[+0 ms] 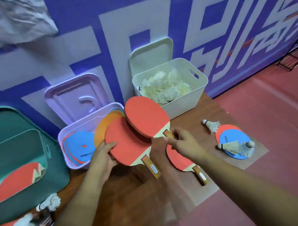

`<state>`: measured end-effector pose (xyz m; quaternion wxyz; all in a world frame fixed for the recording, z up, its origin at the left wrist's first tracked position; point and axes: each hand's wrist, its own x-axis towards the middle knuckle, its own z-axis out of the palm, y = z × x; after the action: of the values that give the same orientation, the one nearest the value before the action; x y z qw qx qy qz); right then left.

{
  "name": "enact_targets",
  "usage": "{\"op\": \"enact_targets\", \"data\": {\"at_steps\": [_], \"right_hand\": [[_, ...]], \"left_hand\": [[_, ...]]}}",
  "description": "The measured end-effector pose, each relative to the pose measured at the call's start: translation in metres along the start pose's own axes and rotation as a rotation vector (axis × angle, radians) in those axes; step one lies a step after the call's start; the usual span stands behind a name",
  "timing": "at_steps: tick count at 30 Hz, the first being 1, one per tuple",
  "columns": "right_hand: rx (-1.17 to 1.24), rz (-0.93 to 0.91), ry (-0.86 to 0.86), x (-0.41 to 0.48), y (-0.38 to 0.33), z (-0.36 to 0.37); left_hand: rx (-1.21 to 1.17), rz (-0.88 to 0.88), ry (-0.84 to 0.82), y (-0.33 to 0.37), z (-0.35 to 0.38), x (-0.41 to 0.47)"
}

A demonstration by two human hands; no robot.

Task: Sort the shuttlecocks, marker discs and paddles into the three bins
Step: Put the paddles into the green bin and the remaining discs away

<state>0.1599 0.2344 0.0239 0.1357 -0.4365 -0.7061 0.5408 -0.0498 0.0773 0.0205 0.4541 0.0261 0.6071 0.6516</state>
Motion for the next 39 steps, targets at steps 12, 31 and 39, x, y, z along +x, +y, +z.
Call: {"op": "enact_targets", "data": {"at_steps": [12,31,39], "right_hand": [[-0.091,-0.27,-0.409,-0.002,-0.145,0.218],[-0.766,-0.517,-0.595,0.075,-0.183,0.442],[-0.963,-0.391,-0.658,0.095,-0.14,0.49]], "left_hand": [[-0.335,0.289,0.299,0.084,-0.222,-0.075],[0.165,0.122,0.539,0.11,-0.439,0.023],[1.008,-0.208,0.505,0.077,-0.473,0.069]]}}
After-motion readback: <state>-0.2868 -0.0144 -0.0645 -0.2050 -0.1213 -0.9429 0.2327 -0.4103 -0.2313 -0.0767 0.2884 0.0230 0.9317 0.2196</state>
